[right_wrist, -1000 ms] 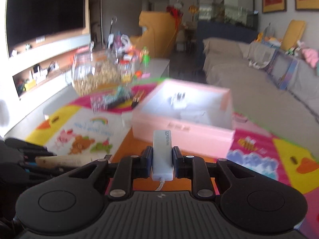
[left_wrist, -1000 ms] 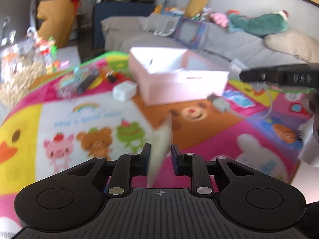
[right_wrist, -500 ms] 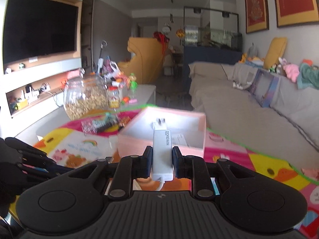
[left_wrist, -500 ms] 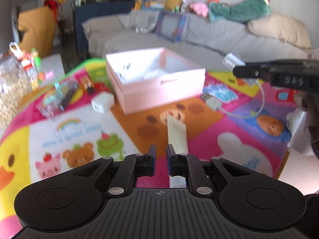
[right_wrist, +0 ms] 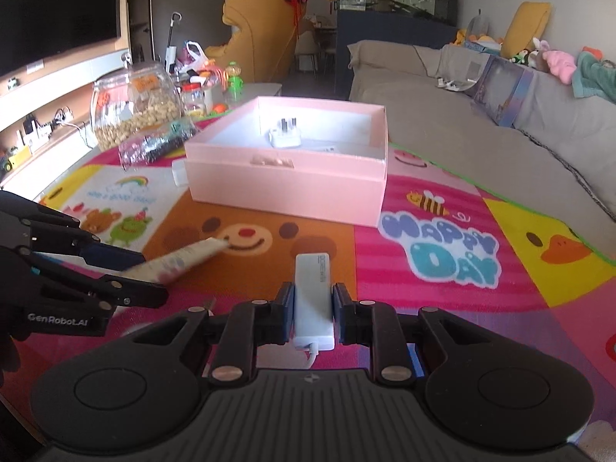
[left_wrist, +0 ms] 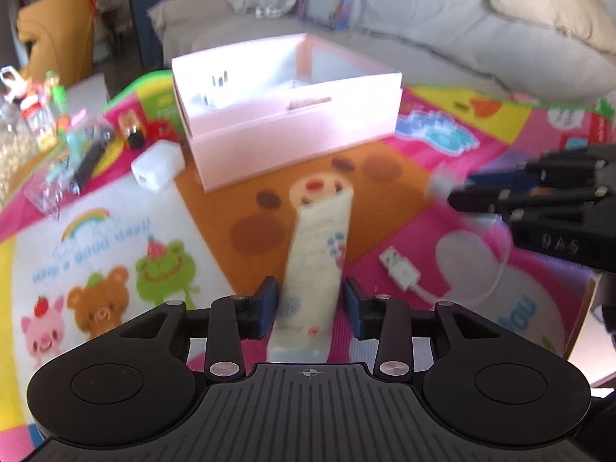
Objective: Organize rigid objects
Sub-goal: 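Lift the cream tube and USB hub into the pink box and open both grippers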
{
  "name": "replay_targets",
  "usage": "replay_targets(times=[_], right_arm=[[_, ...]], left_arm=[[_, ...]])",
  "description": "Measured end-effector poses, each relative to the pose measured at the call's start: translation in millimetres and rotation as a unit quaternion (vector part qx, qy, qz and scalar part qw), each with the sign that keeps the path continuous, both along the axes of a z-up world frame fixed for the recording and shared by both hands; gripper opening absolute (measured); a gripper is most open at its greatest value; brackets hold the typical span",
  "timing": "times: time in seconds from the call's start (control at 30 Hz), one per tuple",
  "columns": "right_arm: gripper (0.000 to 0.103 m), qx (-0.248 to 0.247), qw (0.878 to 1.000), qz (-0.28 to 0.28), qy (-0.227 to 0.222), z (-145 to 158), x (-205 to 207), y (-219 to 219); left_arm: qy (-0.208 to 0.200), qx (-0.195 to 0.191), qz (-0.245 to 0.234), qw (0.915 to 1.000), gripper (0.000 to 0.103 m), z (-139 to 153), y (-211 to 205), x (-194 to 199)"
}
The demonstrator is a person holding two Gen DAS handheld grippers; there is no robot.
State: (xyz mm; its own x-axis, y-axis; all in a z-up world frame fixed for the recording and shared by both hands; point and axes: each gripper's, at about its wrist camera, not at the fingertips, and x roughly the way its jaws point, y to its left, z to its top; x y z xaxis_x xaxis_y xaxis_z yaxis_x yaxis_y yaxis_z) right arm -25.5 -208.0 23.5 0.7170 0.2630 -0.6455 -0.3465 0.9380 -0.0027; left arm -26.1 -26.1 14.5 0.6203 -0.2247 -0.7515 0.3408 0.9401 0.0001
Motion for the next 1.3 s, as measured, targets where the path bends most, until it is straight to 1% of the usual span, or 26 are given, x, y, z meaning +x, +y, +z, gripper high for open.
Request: replay_targets(times=[0.03, 0.17, 0.23, 0.33, 0.37, 0.47, 0.53, 0.6, 0.67, 0.77, 0.83, 0.93, 1.0, 1.07, 1.13, 1.2, 1.23, 1.3], right_arm=[[0.021, -0.002, 1.0, -0.001, 0.002, -2.0, 0.0, 0.0], [0.021, -0.003, 1.0, 0.0, 0.011, -8.3, 3.5, 0.2], [0.021, -0.007, 1.0, 0.004, 0.018, -12.4, 5.7, 1.6], [0.021, -0.01, 1.0, 0.009, 0.014, -13.5, 4.2, 2.4], [0.021, -0.009, 1.0, 0.011, 0.019, -12.4, 5.0, 2.0], [0.021, 0.022, 0.999, 0.015, 0.036, -4.4, 8.0, -4.2], [0.021, 0.043, 0.999, 0.016, 0.029, 8.3, 6.6, -9.1], [0.021, 0.048, 0.999, 0.02, 0.005, 26.1, 3.3, -10.8], [0.021, 0.048, 0.998, 0.025, -0.032, 49.0, -0.2, -10.6], [0.02, 0.069, 0.994, 0.026, -0.084, 85.4, 1.3, -14.3], [0.021, 0.088, 0.989, 0.015, -0.118, 109.5, 8.8, -17.1], [0.02, 0.105, 0.98, -0.004, -0.168, 138.7, 26.2, -16.2], [0.021, 0.113, 0.976, -0.007, -0.186, 153.6, 43.4, -13.4], [0.021, 0.112, 0.973, -0.011, -0.2, 164.5, 63.5, -8.9], [0.021, 0.105, 0.972, -0.015, -0.207, 171.8, 85.4, -2.1], [0.021, 0.091, 0.975, -0.013, -0.201, 175.6, 108.8, 5.8], [0.023, 0.086, 0.977, -0.013, -0.196, 176.4, 119.8, 8.9], [0.038, 0.082, 0.98, -0.02, -0.178, 174.4, 136.6, 11.8]], left_arm=[[-0.001, -0.002, 0.0, 1.0, 0.041, -0.3, 0.8, -0.2], [-0.005, -0.015, 0.001, 0.9999, 0.036, -0.6, 5.5, -5.2], [-0.016, -0.021, -0.011, 0.9996, 0.034, -1.7, 5.3, -12.6], [-0.052, 0.002, -0.032, 0.9981, 0.031, -6.7, 1.7, -26.3], [-0.06, 0.003, -0.034, 0.9976, 0.031, -7.7, 1.6, -29.5], [-0.059, -0.02, -0.034, 0.9975, 0.03, -5.3, 5.9, -31.7], [-0.065, -0.032, -0.036, 0.9967, 0.029, -0.4, 8.9, -31.8], [-0.078, -0.039, -0.038, 0.9955, 0.028, 7.8, 10.6, -31.8], [-0.094, -0.046, -0.042, 0.9936, 0.028, 19.2, 11.3, -30.2], [-0.127, -0.06, -0.043, 0.9892, 0.028, 43.2, 13.0, -23.4], [-0.158, -0.065, -0.04, 0.9844, 0.027, 62.4, 14.0, -14.3], [-0.208, -0.075, -0.038, 0.9746, 0.027, 95.6, 15.6, 5.0], [-0.238, -0.076, -0.04, 0.9675, 0.027, 116.7, 15.8, 21.4], [-0.256, -0.078, -0.037, 0.9627, 0.027, 132.7, 14.7, 43.3], [-0.25, -0.094, -0.034, 0.963, 0.027, 141.7, 13.9, 72.1], [-0.22, -0.123, -0.026, 0.9673, 0.028, 141.5, 16.0, 104.7], [-0.201, -0.134, -0.02, 0.9702, 0.027, 138.9, 18.0, 119.3], [-0.169, -0.144, -0.011, 0.975, 0.027, 128.4, 23.2, 139.6]])
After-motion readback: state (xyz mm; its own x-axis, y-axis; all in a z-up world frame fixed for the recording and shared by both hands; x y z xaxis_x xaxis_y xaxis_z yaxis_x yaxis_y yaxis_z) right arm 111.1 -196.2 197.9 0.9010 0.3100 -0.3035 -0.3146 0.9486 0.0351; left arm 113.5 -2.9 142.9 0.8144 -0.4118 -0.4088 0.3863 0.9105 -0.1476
